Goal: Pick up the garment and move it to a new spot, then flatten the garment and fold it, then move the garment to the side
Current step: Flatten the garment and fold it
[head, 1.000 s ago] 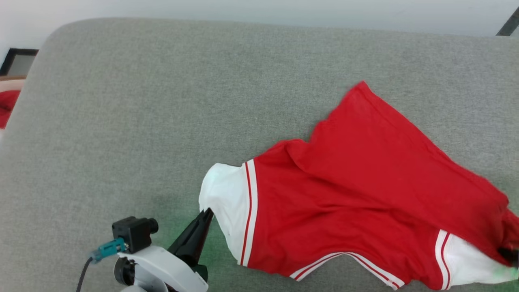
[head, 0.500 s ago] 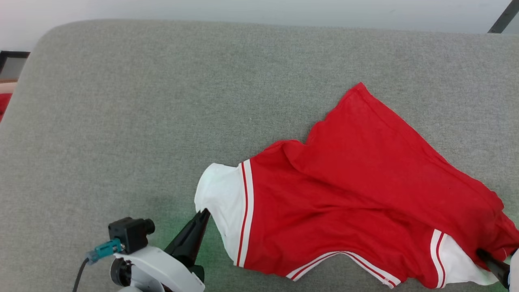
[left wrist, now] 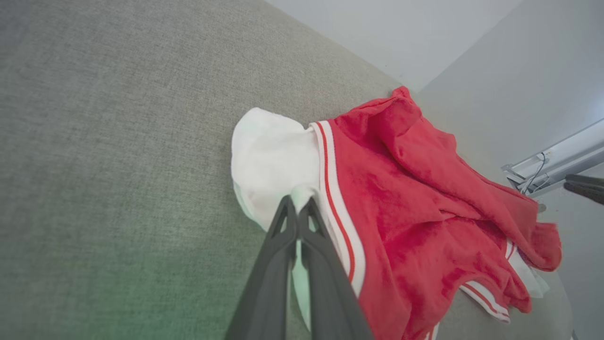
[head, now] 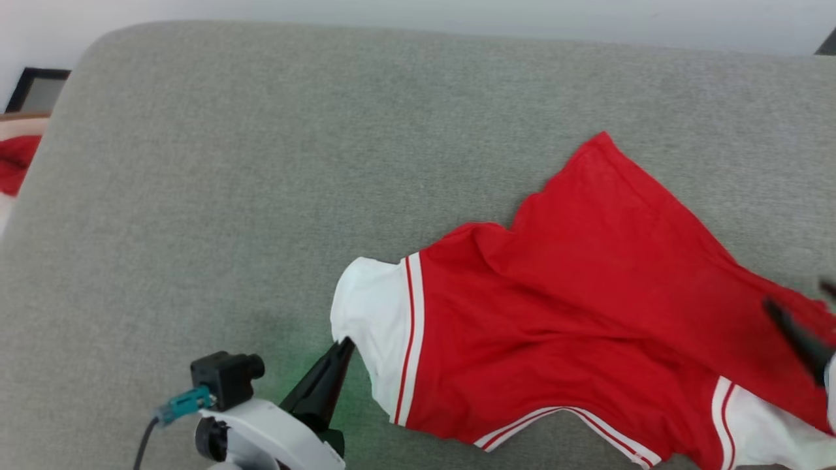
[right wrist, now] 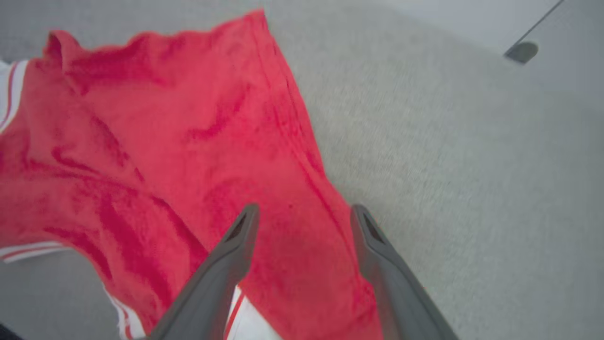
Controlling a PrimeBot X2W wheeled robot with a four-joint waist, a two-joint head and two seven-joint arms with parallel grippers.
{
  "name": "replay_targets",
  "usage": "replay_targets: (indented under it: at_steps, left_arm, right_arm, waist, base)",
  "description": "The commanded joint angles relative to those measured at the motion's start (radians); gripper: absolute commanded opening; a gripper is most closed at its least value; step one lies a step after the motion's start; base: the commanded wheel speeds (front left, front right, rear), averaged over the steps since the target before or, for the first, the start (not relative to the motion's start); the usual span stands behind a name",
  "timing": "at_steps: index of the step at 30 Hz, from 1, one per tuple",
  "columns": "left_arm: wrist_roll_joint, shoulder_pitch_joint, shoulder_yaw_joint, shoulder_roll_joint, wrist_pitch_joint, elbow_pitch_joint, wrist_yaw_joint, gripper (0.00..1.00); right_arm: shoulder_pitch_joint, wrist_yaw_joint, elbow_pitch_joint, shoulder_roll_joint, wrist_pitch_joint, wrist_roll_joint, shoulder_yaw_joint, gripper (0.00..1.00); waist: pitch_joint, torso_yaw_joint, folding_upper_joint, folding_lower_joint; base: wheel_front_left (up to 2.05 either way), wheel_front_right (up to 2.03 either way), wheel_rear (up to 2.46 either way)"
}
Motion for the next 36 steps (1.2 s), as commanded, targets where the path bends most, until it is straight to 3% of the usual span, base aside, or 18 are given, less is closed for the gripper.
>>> replay_targets:
  at_steps: [1, 6, 13, 16, 18, 25, 36]
  left_arm:
    - [0.009, -0.017, -0.006, -0.009, -0.001, 0.004, -0.006, 0.0]
    - [0.02, -0.042, -0.022, -0.034, 0.003, 0.021, -0.021, 0.0]
    - [0.03, -0.081, -0.05, -0.071, 0.011, 0.052, -0.053, 0.0]
    - [0.031, -0.092, -0.057, -0.082, 0.01, 0.062, -0.063, 0.0]
    - [0.032, -0.107, -0.065, -0.098, 0.01, 0.078, -0.075, 0.0]
    - [0.034, -0.139, -0.08, -0.132, 0.008, 0.115, -0.103, 0.0]
    - [0.032, -0.177, -0.095, -0.182, -0.007, 0.176, -0.142, 0.0]
  right_arm:
    - [-0.067, 0.0, -0.008, -0.03, -0.032, -0.013, 0.035, 1.0]
    - [-0.26, -0.001, 0.078, -0.103, -0.159, -0.031, 0.162, 1.0]
    - [-0.527, -0.001, 0.342, -0.154, -0.282, -0.003, 0.38, 1.0]
    - [-0.601, -0.001, 0.422, -0.16, -0.273, 0.02, 0.439, 1.0]
    - [-0.691, -0.001, 0.548, -0.159, -0.244, 0.058, 0.519, 1.0]
    - [-0.848, -0.001, 0.748, -0.174, -0.162, 0.136, 0.662, 1.0]
    - [-0.974, -0.001, 1.012, -0.158, -0.01, 0.234, 0.828, 1.0]
  waist:
    - [0.011, 0.019, 0.0, 0.0]
    - [0.024, 0.059, 0.0, 0.0]
    - [0.047, 0.121, 0.0, 0.0]
    - [0.056, 0.137, 0.0, 0.0]
    - [0.07, 0.161, 0.0, 0.0]
    - [0.106, 0.209, 0.0, 0.0]
    - [0.155, 0.267, 0.0, 0.0]
  base:
    - [0.0, 0.0, 0.0]
    - [0.0, 0.0, 0.0]
    - [0.0, 0.0, 0.0]
    - [0.0, 0.0, 0.0]
    - [0.0, 0.0, 0.0]
    - [0.0, 0.0, 0.0]
    - [0.0, 0.0, 0.0]
